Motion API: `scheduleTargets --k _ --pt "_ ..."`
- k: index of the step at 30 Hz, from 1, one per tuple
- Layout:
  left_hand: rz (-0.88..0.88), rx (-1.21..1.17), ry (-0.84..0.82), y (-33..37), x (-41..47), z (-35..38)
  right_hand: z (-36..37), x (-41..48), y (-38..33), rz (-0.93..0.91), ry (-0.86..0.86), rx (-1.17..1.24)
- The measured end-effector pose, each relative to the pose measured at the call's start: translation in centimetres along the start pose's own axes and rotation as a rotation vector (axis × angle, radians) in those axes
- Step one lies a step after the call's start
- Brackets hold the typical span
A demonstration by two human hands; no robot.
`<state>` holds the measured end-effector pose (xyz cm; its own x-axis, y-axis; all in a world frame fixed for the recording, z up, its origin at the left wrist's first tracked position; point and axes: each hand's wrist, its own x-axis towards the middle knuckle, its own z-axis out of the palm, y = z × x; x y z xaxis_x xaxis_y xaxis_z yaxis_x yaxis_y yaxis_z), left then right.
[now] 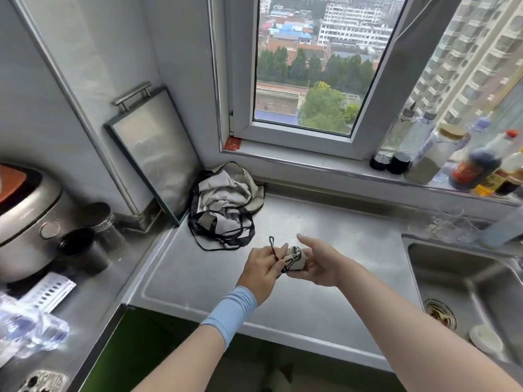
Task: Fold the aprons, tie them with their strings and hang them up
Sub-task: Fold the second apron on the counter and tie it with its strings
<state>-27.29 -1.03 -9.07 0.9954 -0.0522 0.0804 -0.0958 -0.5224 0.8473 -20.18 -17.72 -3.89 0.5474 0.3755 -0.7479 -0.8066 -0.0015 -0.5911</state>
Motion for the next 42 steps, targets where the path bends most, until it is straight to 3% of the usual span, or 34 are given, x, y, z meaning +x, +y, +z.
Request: scheduleTargets --k 7,18,25,33,36,40,42 --pt "-0.072 0.042 -0.035 -2.7 0.6 0.8 -0.1 4.5 2.2 -0.149 0.113 -0.095" --pt "-0.382 0.116 -0.052 -5.4 0.1 3.9 0.1 6.4 8.9 -0.342 0.282 -0.198" --pt "-0.563 -0.002 0.173 -3.8 -0.8 7.2 0.0 7.3 10.6 -0.316 0.434 -0.012" --pt "-0.514 0.093 0.100 -4.9 -0.9 8.3 -2.0 8.1 12.5 -0.163 0.535 0.178" --pt "-0.476 0.167 0.092 -5.1 -0.9 8.4 -2.6 8.4 13.1 -0.096 0.496 0.233" --pt "-0.154 0.301 0.005 -4.8 -1.8 8.6 -2.4 8.2 13.6 -0.070 0.530 0.343" --pt "-0.139 0.328 -0.017 -5.2 -2.0 8.7 -2.1 7.7 13.6 -0.070 0.556 0.373"
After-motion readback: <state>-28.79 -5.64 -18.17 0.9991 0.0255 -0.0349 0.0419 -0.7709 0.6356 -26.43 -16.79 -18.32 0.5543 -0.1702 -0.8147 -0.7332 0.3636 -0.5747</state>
